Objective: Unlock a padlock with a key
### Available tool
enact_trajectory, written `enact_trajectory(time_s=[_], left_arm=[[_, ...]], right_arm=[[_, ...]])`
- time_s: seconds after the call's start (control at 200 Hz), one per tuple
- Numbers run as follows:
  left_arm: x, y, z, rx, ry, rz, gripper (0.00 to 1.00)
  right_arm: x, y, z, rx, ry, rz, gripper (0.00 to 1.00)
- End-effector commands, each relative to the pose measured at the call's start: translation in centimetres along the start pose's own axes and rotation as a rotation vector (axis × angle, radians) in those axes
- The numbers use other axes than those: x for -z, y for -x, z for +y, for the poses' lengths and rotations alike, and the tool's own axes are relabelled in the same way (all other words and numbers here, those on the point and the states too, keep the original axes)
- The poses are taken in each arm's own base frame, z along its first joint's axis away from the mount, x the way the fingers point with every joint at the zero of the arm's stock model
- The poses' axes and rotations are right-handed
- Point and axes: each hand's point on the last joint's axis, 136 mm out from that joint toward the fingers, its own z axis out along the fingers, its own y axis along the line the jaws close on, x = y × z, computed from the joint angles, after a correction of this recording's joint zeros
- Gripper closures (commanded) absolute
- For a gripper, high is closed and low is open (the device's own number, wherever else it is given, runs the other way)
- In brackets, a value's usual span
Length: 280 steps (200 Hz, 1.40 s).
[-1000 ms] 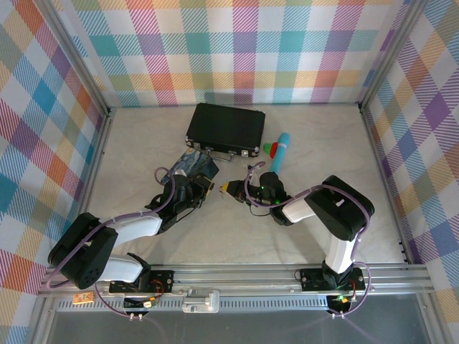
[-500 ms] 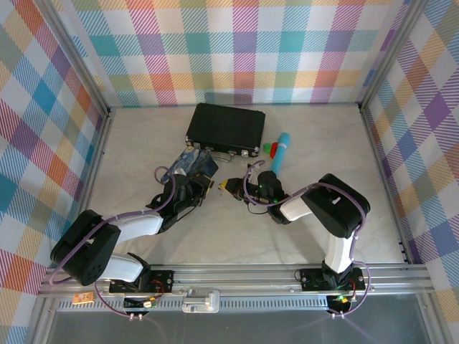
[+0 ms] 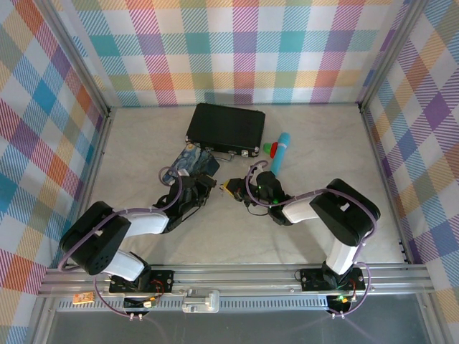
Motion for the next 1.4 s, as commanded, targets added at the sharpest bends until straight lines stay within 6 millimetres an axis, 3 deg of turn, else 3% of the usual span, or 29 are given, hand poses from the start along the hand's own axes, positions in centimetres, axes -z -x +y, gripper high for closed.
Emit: enact_trajectory(time_s=[0.0, 0.27, 0.475, 0.95, 1.2, 1.395], left_arm=[[-0.6, -2.3, 0.8, 0.084, 0.011, 0.102, 1.0], [0.0, -2.6, 0.8, 0.1, -0.001, 0.116, 1.0], [0.4, -3.4, 1.1, 0.106, 0.019, 0.163, 1.0], [0.2, -3.7, 0.8, 0.137, 0.036, 0.181, 1.0], [0.5, -3.9, -0.1, 0.11, 0.02, 0.196, 1.0], [0.8, -3.7, 0.5, 0.052, 0.02, 0.186, 1.0]], right_arm=[[-0.5, -1.3, 3.7, 0.069, 0.112, 0.063, 1.0], [-1.5, -0.6, 2.4, 0.079, 0.132, 0.078, 1.0], [-1.2, 0.7, 3.0, 0.174, 0.149, 0.085, 1.0], [-2.0, 0.9, 1.7, 0.315, 0.087, 0.115, 1.0], [-3.4, 1.7, 2.6, 0.21, 0.101, 0.127, 1.0], [-2.1, 2.4, 4.1, 0.09, 0.167, 0.15, 1.0]])
